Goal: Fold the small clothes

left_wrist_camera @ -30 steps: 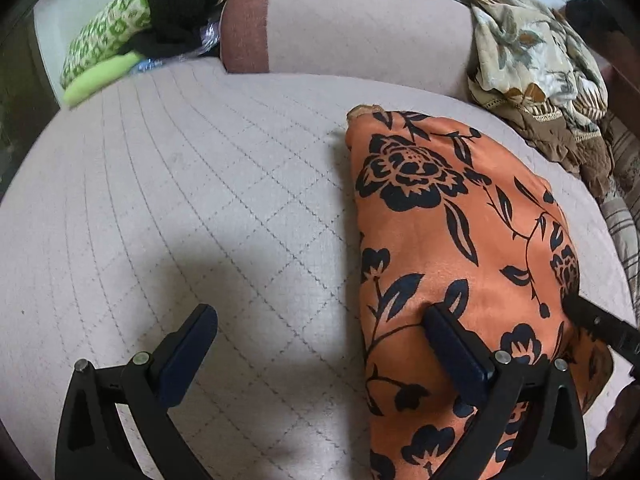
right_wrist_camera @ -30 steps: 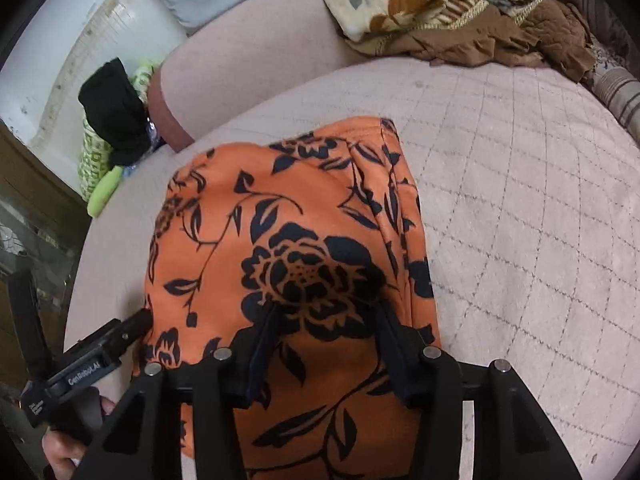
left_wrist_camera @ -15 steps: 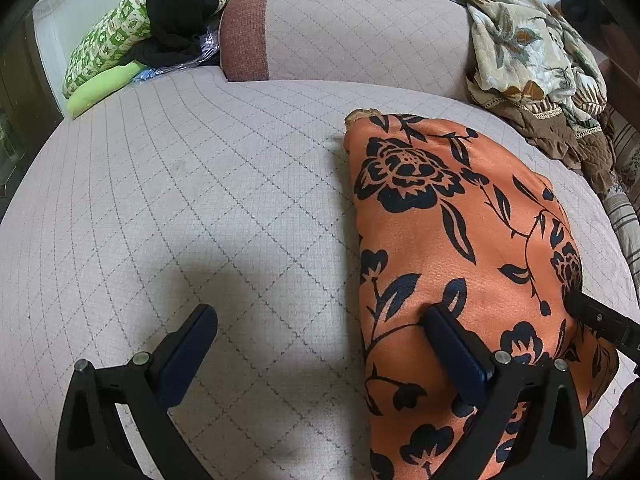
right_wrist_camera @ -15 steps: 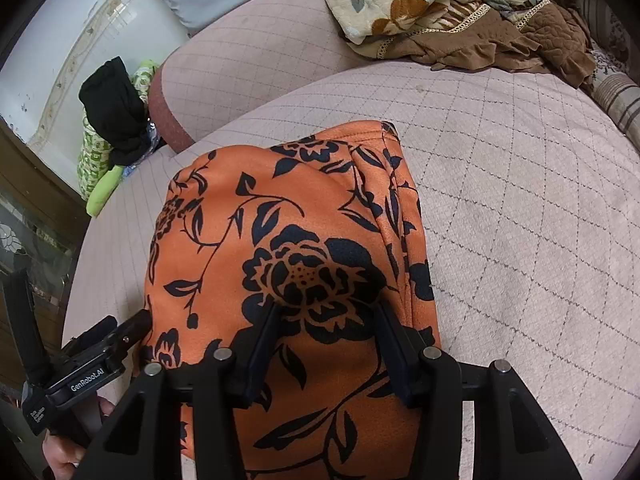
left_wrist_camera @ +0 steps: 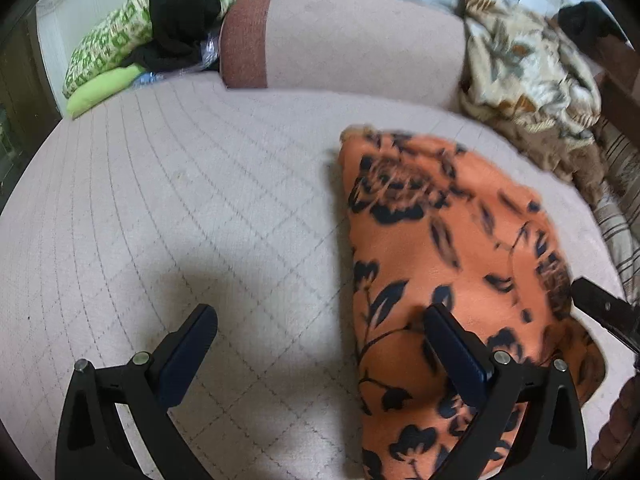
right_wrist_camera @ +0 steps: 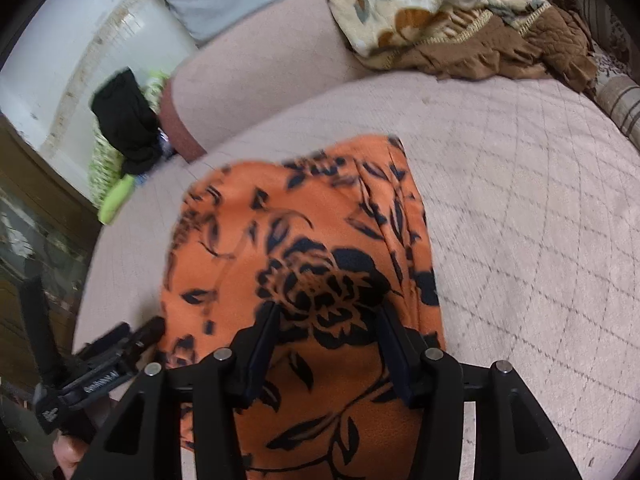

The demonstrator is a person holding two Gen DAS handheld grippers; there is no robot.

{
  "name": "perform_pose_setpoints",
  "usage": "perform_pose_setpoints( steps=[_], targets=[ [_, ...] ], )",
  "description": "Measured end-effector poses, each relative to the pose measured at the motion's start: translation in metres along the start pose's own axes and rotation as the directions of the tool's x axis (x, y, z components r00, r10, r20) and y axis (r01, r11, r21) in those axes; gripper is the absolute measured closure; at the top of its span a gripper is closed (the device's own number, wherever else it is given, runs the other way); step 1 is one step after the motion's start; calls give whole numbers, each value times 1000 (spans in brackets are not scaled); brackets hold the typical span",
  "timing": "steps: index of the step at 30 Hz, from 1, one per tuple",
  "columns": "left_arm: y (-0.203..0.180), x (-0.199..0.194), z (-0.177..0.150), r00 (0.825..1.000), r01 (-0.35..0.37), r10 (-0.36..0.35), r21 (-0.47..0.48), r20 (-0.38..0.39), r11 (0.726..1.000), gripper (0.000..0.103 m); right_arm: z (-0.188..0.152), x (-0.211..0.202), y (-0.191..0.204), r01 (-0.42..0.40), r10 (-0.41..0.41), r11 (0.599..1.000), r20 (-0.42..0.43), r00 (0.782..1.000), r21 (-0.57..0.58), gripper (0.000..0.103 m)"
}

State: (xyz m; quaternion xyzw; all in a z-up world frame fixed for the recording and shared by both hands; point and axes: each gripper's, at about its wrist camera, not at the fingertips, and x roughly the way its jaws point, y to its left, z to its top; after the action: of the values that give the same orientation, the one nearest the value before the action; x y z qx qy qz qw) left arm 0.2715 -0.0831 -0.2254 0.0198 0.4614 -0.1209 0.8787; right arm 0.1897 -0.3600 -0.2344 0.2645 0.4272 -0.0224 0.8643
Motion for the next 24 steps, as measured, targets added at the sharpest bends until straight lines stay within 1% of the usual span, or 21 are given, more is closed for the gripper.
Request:
perform_pose_setpoints(
  steps=[2, 3, 4, 5, 6, 7, 8, 9, 10, 11, 12, 13, 16, 19, 24],
  targets=[
    [1, -9, 4, 998, -18, 18, -5, 53, 1000, 0, 5, -11, 0, -26, 26, 1000, 63, 998, 8, 50],
    [2, -11, 5, 998, -26, 27, -5, 65, 1000, 0, 8, -15, 0, -34, 34, 999, 91, 995, 8, 51],
    [2, -10, 6, 997, -35, 35, -3, 67, 999, 0, 11, -19, 1, -47, 46, 999, 124, 991, 7, 51],
    [3, -6, 6, 998, -38, 38, 1, 51, 999, 0, 14, -21, 1, -60, 58, 998, 144, 988, 8, 51],
    [3, 2, 5, 999, -40, 40, 3, 18, 999, 0, 17, -21, 2, -73, 71, 997, 156, 985, 10, 52],
    [4, 8, 4, 999, -39, 39, 3, -11, 999, 0, 20, -19, 3, -81, 78, 997, 157, 984, 14, 54],
    [4, 19, 1, 998, -28, 28, 9, -63, 1000, 0, 23, -14, 3, -80, 76, 997, 147, 986, 21, 55],
    [3, 24, -1, 997, -20, 20, 6, -80, 1000, 0, 24, -6, 2, -73, 69, 997, 127, 990, 31, 58],
    [4, 24, -2, 997, -14, 14, -6, -77, 1000, 0, 25, 1, 0, -62, 58, 997, 103, 993, 39, 61],
    [5, 23, -1, 997, -7, 6, -15, -77, 1000, 0, 25, 15, -2, -33, 31, 998, 47, 998, 55, 62],
    [5, 23, -1, 997, -7, 6, -11, -81, 1000, 0, 22, 30, -6, 13, -12, 998, -7, 1000, 67, 62],
    [4, 22, 0, 997, -9, 9, -2, -79, 1000, 0, 21, 34, -8, 26, -25, 997, -10, 1000, 71, 62],
    [4, 17, 0, 998, -23, 23, 6, -56, 1000, 0, 23, 29, -7, 11, -11, 997, 0, 1000, 77, 62],
    [-1, 9, 3, 999, -20, 21, 18, -32, 1000, 0, 23, 17, -7, -29, 26, 996, 36, 999, 86, 63],
    [-13, -2, 1, 999, -43, 43, 69, 14, 997, 0, 17, 4, 2, -71, 69, 995, 41, 997, 63, 63]
  ],
)
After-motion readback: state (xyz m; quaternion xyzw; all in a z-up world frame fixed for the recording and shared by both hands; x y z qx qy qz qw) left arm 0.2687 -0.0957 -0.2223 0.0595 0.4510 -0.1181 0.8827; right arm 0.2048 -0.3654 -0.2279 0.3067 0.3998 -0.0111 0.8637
